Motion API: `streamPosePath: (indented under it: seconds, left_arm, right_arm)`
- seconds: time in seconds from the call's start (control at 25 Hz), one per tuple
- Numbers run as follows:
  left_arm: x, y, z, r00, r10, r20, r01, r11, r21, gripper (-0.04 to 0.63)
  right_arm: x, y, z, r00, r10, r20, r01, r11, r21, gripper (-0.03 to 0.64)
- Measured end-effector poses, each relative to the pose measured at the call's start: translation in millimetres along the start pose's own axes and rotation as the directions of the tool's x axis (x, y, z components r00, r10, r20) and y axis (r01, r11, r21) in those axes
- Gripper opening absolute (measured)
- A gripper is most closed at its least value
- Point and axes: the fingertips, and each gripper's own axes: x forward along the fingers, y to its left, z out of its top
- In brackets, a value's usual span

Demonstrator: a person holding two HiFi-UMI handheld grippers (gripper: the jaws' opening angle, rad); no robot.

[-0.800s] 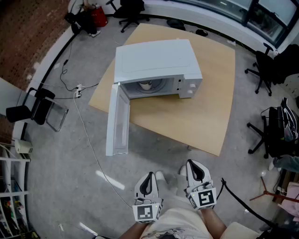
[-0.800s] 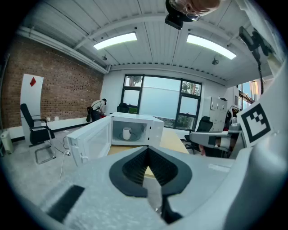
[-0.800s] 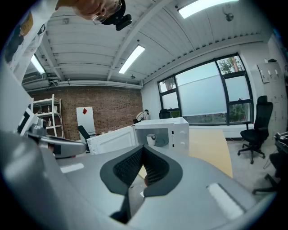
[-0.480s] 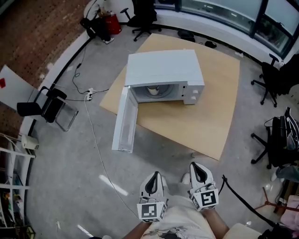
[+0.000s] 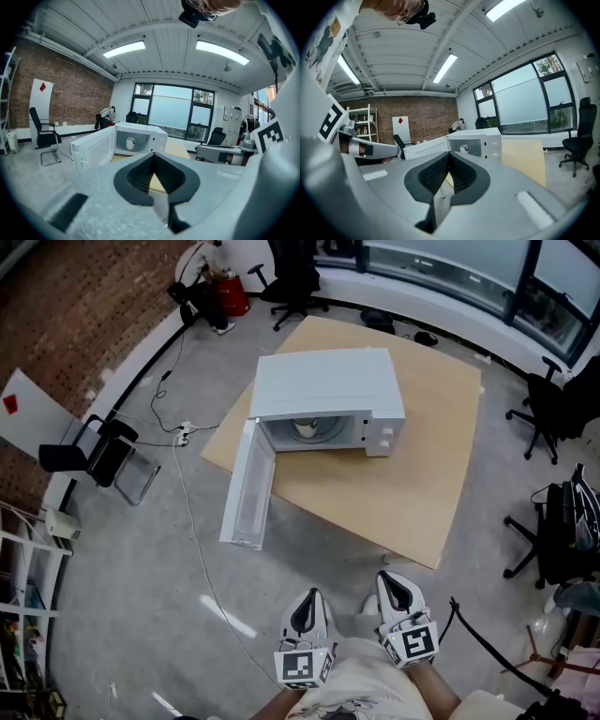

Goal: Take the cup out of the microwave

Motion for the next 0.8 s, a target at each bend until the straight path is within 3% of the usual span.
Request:
streamPosePath:
  seconds: [0.56,0.8]
  left_arm:
    - [6,-32,-4,0.993,0.121,0.013,-0.121,0.993,-0.001,0.000]
    - [38,-29,-1,0.996,0.094,0.006,-0.094,0.995,-0.029,0.000]
  right_arm:
    - [-3,-34,-3,0.996,0.085,-0.022,-0.085,0.996,0.000,0.005]
    - [23,-43,12,0.992,0.119,-0.042,-0.118,0.993,0.014,0.005]
